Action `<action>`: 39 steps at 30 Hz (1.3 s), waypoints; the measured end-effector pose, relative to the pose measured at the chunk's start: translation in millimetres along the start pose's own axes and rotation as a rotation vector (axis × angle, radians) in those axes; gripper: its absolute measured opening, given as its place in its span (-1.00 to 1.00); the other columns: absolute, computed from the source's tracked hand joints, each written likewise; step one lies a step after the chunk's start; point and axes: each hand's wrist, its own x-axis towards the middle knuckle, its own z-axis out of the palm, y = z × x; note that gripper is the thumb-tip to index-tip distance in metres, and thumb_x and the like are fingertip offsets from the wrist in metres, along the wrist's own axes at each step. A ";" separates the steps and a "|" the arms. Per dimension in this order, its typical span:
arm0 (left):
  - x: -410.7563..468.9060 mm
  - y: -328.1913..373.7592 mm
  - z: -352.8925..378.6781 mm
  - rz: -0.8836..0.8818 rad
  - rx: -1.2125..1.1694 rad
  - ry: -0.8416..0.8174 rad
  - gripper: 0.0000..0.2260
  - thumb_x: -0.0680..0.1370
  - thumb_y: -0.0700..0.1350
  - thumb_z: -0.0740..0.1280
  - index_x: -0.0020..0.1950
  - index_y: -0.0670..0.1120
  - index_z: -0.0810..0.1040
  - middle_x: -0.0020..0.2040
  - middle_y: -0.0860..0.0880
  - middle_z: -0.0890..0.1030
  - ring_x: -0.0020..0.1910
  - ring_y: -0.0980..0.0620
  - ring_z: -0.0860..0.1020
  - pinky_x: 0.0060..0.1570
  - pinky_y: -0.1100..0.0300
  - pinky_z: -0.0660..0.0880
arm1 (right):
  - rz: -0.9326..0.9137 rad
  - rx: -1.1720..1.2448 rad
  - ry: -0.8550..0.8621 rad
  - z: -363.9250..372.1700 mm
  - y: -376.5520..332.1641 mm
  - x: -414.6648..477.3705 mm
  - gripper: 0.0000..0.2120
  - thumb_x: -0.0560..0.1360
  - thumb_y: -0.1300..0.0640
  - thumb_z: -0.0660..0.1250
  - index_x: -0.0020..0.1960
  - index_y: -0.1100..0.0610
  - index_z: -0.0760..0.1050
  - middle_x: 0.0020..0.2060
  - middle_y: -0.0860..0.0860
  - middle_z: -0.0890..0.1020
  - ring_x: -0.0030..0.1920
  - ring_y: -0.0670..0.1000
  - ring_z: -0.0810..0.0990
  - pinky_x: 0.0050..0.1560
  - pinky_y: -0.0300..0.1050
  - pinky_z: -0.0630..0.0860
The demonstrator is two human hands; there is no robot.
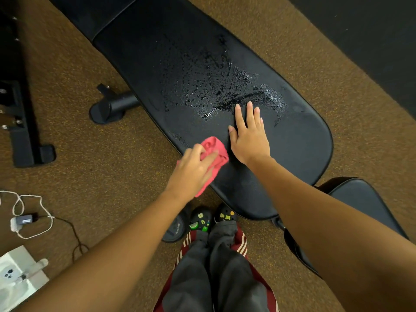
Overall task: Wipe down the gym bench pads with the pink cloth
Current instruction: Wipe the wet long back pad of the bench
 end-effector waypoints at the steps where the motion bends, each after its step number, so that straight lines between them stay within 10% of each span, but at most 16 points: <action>1: 4.0 -7.3 -5.9 -0.032 -0.008 0.039 -0.65 0.50 -0.05 0.22 0.22 -0.14 0.55 -0.05 -0.22 0.48 -0.12 -0.22 0.50 -0.20 -0.10 0.58 | 0.001 -0.001 -0.001 0.4 -0.3 0.1 -0.47 0.65 0.00 -0.02 0.55 0.11 -0.09 0.53 0.14 -0.11 0.52 0.18 -0.16 0.49 0.00 -0.17; 7: 5.5 -8.7 -5.5 -0.165 -0.025 0.108 -0.65 0.47 -0.20 0.39 0.25 -0.18 0.53 -0.02 -0.25 0.46 -0.06 -0.26 0.47 -0.14 -0.15 0.56 | 0.000 -0.012 0.004 2.5 0.2 -0.1 -0.47 0.65 0.00 -0.03 0.54 0.11 -0.09 0.53 0.15 -0.11 0.52 0.18 -0.16 0.49 0.00 -0.17; 11: -15.3 28.8 11.8 -0.069 -0.103 -0.133 -0.64 0.56 -0.05 0.24 0.35 -0.08 0.43 0.08 -0.17 0.45 -0.02 -0.11 0.49 -0.03 -0.08 0.56 | -0.005 -0.013 -0.001 2.5 -0.1 -0.7 -0.47 0.65 0.00 -0.03 0.54 0.11 -0.10 0.53 0.15 -0.12 0.52 0.19 -0.16 0.49 0.01 -0.17; 17: -10.6 16.1 15.9 0.153 0.067 -0.084 -0.62 0.49 0.00 0.14 0.19 -0.13 0.56 -0.15 -0.16 0.52 -0.27 -0.11 0.53 -0.42 0.01 0.57 | -0.012 -0.011 0.008 1.0 0.5 -1.1 -0.47 0.65 -0.01 -0.03 0.55 0.11 -0.09 0.53 0.15 -0.10 0.52 0.18 -0.15 0.50 0.01 -0.16; 27: 48.1 -61.2 -40.4 -0.286 -0.006 0.154 -0.64 0.55 -0.15 0.29 0.33 -0.18 0.45 0.15 -0.24 0.37 0.14 -0.20 0.40 0.23 -0.01 0.40 | 0.002 -0.024 0.003 -0.3 -3.3 -2.8 -0.47 0.65 -0.01 -0.06 0.55 0.11 -0.11 0.53 0.14 -0.12 0.52 0.17 -0.17 0.50 -0.01 -0.17; 33: 65.2 -32.3 -41.0 -0.165 -0.154 0.318 -0.68 0.52 -0.16 0.31 0.27 -0.18 0.51 0.09 -0.23 0.42 0.06 -0.16 0.48 0.17 0.01 0.45 | 0.021 -0.005 0.012 1.5 -6.6 -1.7 -0.47 0.65 -0.01 -0.04 0.55 0.12 -0.10 0.53 0.15 -0.12 0.52 0.18 -0.16 0.49 0.01 -0.17; 39: 96.8 -3.3 -18.7 -0.072 0.005 0.145 -0.61 0.54 -0.12 0.30 0.37 -0.09 0.43 0.16 -0.20 0.42 0.08 -0.17 0.43 0.09 -0.03 0.45 | 0.008 -0.041 0.058 7.5 -5.2 -1.6 -0.48 0.65 0.00 -0.04 0.54 0.14 -0.07 0.53 0.17 -0.08 0.52 0.20 -0.12 0.49 0.03 -0.14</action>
